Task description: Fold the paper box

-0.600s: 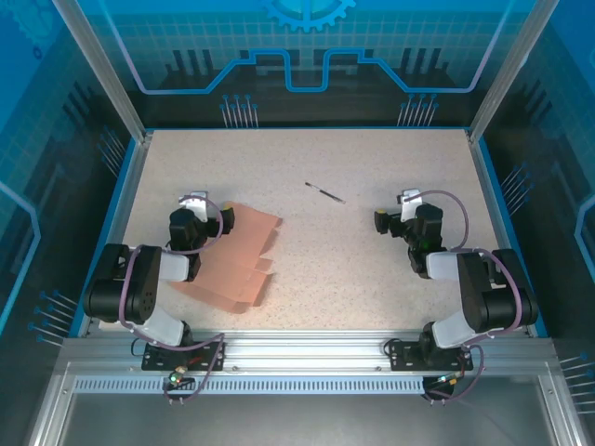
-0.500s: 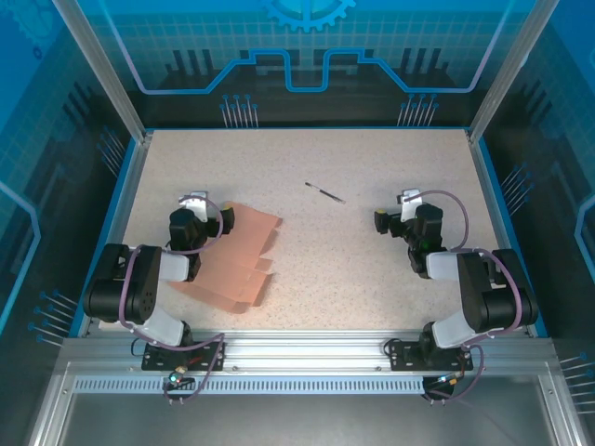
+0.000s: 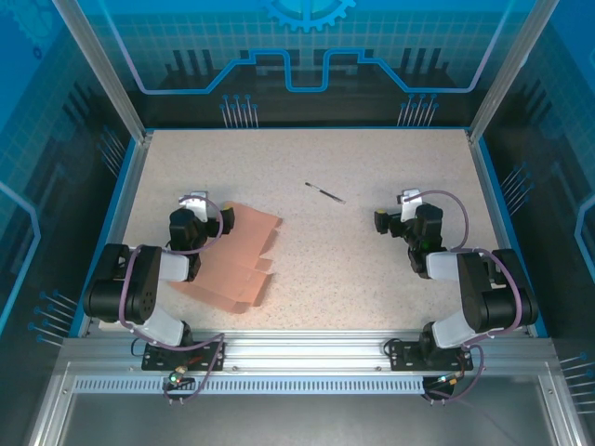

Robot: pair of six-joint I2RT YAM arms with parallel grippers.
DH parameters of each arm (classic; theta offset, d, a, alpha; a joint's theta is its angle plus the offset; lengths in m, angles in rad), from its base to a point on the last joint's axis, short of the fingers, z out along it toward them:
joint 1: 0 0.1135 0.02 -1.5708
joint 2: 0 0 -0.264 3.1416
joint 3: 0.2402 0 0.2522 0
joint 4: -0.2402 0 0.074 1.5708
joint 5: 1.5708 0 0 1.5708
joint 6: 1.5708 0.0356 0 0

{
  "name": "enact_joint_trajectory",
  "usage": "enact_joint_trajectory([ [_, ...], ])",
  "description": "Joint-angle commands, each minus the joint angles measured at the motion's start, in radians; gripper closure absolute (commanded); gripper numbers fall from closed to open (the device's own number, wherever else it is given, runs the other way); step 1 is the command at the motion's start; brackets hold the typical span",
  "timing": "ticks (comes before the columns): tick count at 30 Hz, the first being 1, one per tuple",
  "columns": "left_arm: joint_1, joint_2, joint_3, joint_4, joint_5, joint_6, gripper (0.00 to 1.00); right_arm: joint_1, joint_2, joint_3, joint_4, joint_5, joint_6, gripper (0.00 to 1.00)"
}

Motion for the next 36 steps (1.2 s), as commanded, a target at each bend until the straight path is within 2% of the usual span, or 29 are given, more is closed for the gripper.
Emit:
enact_joint_trajectory([
  [1, 0.008, -0.016, 0.012, 0.000, 0.025, -0.003, 0.01, -0.011, -0.001, 0.015, 0.008, -0.016, -0.009, 0.00],
  [9, 0.008, -0.016, 0.010, 0.004, 0.022, -0.005, 0.01, -0.011, -0.001, 0.015, 0.008, -0.015, -0.011, 0.00],
  [13, 0.015, -0.082, -0.025, 0.014, -0.060, -0.046, 0.01, 0.006, -0.060, 0.046, -0.086, 0.028, -0.016, 0.00],
  [15, 0.014, -0.150, -0.007, -0.079, -0.070, -0.046, 0.01, 0.003, -0.119, 0.068, -0.179, 0.073, 0.016, 0.00],
  [17, 0.015, -0.231, 0.039, -0.239, -0.084, -0.061, 0.01, -0.008, -0.179, 0.081, -0.256, 0.107, 0.058, 0.00],
  [19, 0.017, -0.304, 0.115, -0.438, -0.129, -0.139, 0.01, -0.025, -0.255, 0.092, -0.334, 0.140, 0.127, 0.00],
  [23, 0.017, -0.392, 0.180, -0.630, -0.104, -0.231, 0.01, -0.059, -0.400, 0.161, -0.563, 0.182, 0.263, 0.00],
  [25, 0.017, -0.438, 0.206, -0.717, -0.079, -0.313, 0.01, -0.071, -0.462, 0.218, -0.701, 0.177, 0.320, 0.00],
  [27, 0.017, -0.477, 0.225, -0.794, -0.032, -0.406, 0.01, -0.070, -0.503, 0.259, -0.795, 0.099, 0.341, 0.00],
  [30, 0.017, -0.530, 0.203, -0.815, 0.136, -0.547, 0.01, -0.037, -0.536, 0.286, -0.863, -0.038, 0.389, 0.00],
  [33, 0.004, -0.571, 0.131, -0.740, 0.289, -0.665, 0.01, 0.086, -0.509, 0.321, -0.924, -0.107, 0.417, 0.00],
  [36, -0.015, -0.593, 0.098, -0.777, 0.303, -0.715, 0.02, 0.257, -0.420, 0.402, -1.057, -0.081, 0.405, 0.00],
])
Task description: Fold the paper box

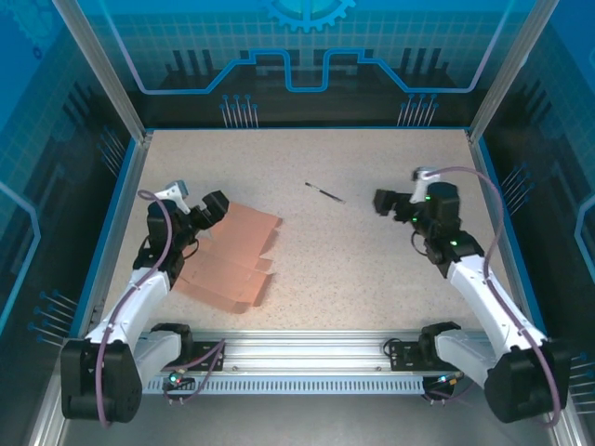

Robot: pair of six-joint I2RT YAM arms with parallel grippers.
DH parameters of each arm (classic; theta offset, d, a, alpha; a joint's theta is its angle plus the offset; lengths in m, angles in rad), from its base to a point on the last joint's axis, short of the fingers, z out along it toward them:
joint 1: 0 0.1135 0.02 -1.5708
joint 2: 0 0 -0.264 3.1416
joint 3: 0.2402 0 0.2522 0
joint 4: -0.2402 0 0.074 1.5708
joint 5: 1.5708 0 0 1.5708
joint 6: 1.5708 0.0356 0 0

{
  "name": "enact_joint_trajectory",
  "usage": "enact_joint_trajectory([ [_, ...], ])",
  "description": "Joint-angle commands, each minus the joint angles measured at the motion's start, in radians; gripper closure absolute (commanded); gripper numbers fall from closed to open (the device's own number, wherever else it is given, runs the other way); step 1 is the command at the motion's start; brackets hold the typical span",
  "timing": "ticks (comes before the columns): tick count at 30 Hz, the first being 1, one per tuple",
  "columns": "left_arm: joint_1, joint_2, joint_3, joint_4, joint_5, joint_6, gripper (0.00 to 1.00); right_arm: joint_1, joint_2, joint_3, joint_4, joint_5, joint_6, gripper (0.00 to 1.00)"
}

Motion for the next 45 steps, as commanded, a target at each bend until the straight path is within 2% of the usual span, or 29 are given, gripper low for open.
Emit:
enact_joint_trajectory([
  [1, -0.021, -0.024, -0.035, -0.080, 0.110, -0.128, 0.02, 0.159, 0.091, 0.088, -0.223, -0.041, 0.039, 0.00],
  [7, -0.037, -0.026, -0.038, -0.246, 0.041, -0.087, 0.01, 0.423, 0.276, 0.144, -0.197, -0.098, 0.155, 0.06],
  [11, -0.041, -0.030, -0.043, -0.310, 0.046, -0.087, 0.01, 0.560, 0.423, 0.213, -0.173, -0.095, 0.225, 0.12],
  [17, -0.054, -0.069, -0.122, -0.265, 0.093, -0.220, 0.03, 0.698, 0.662, 0.313, -0.078, -0.151, 0.334, 0.22],
  [22, -0.070, -0.081, -0.114, -0.313, 0.073, -0.190, 0.04, 0.748, 0.774, 0.352, -0.032, -0.192, 0.384, 0.31],
  [31, -0.085, -0.094, -0.099, -0.293, -0.002, -0.160, 0.03, 0.771, 0.848, 0.355, 0.021, -0.220, 0.450, 0.46],
  [37, -0.085, -0.116, -0.081, -0.326, -0.028, -0.121, 0.03, 0.771, 0.879, 0.376, 0.013, -0.189, 0.461, 0.63],
  [39, -0.086, -0.122, -0.075, -0.336, -0.028, -0.108, 0.03, 0.768, 0.882, 0.377, 0.013, -0.170, 0.470, 0.66],
  [45, -0.086, -0.140, -0.055, -0.340, 0.007, -0.092, 0.03, 0.730, 0.848, 0.377, 0.009, -0.144, 0.434, 0.85],
])
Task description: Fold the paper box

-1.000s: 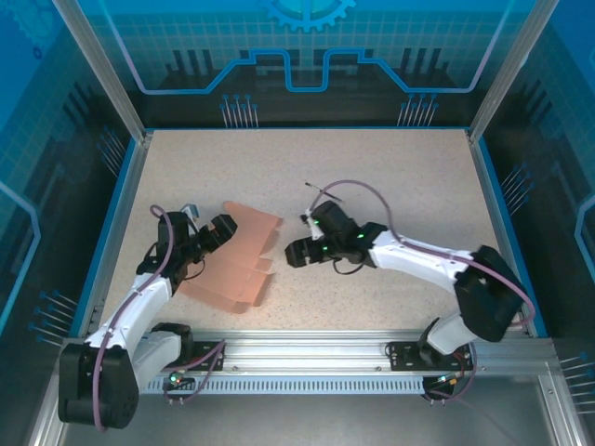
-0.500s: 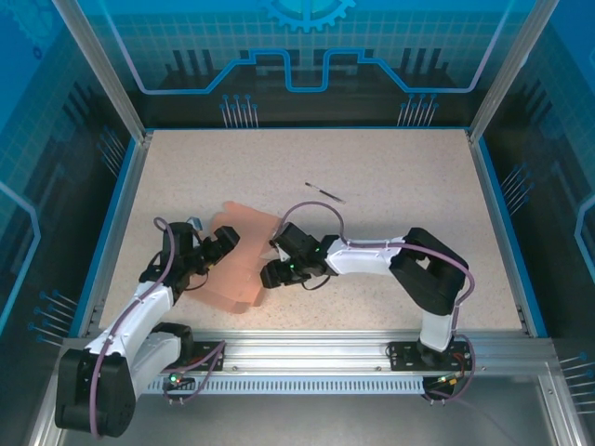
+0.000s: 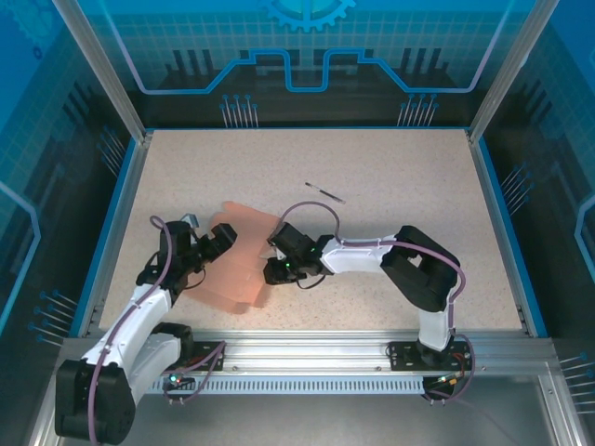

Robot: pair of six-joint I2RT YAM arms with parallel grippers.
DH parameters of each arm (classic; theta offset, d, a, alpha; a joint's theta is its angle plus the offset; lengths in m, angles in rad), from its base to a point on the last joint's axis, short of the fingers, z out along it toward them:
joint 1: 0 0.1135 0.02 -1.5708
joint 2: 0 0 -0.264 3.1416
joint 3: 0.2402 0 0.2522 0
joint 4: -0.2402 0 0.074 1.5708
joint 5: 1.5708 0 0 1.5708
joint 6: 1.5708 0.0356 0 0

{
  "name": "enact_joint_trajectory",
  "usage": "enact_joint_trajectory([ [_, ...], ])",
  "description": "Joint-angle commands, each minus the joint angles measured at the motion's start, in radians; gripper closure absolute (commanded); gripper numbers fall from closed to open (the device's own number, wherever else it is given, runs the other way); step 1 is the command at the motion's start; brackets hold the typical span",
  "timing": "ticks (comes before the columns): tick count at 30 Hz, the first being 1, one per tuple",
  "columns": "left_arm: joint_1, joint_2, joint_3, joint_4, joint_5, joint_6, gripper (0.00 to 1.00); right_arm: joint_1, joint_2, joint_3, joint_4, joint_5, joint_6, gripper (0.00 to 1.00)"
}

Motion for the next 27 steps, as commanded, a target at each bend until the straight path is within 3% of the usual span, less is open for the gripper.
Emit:
enact_joint_trajectory([
  [1, -0.009, -0.020, 0.047, -0.020, 0.031, 0.035, 0.03, -0.034, -0.034, 0.025, -0.018, 0.029, -0.046, 0.88],
  [5, -0.033, -0.026, 0.068, 0.010, 0.057, 0.075, 0.03, -0.091, -0.100, 0.052, -0.115, 0.019, -0.194, 0.93],
  [11, -0.151, 0.007, 0.146, 0.073, 0.001, 0.203, 0.08, -0.202, -0.211, 0.108, -0.329, 0.016, -0.550, 0.99],
  [16, -0.265, 0.083, 0.273, 0.096, -0.078, 0.371, 0.13, -0.348, -0.325, 0.103, -0.408, -0.076, -0.754, 1.00],
  [20, -0.290, 0.121, 0.380, 0.093, -0.106, 0.492, 0.16, -0.452, -0.402, 0.122, -0.460, -0.146, -0.869, 1.00],
  [23, -0.297, 0.144, 0.438, 0.134, -0.065, 0.641, 0.16, -0.505, -0.433, 0.161, -0.523, -0.190, -0.978, 1.00],
  [27, -0.294, 0.224, 0.554, 0.130, -0.027, 0.942, 0.11, -0.534, -0.443, 0.214, -0.589, -0.185, -1.113, 1.00],
])
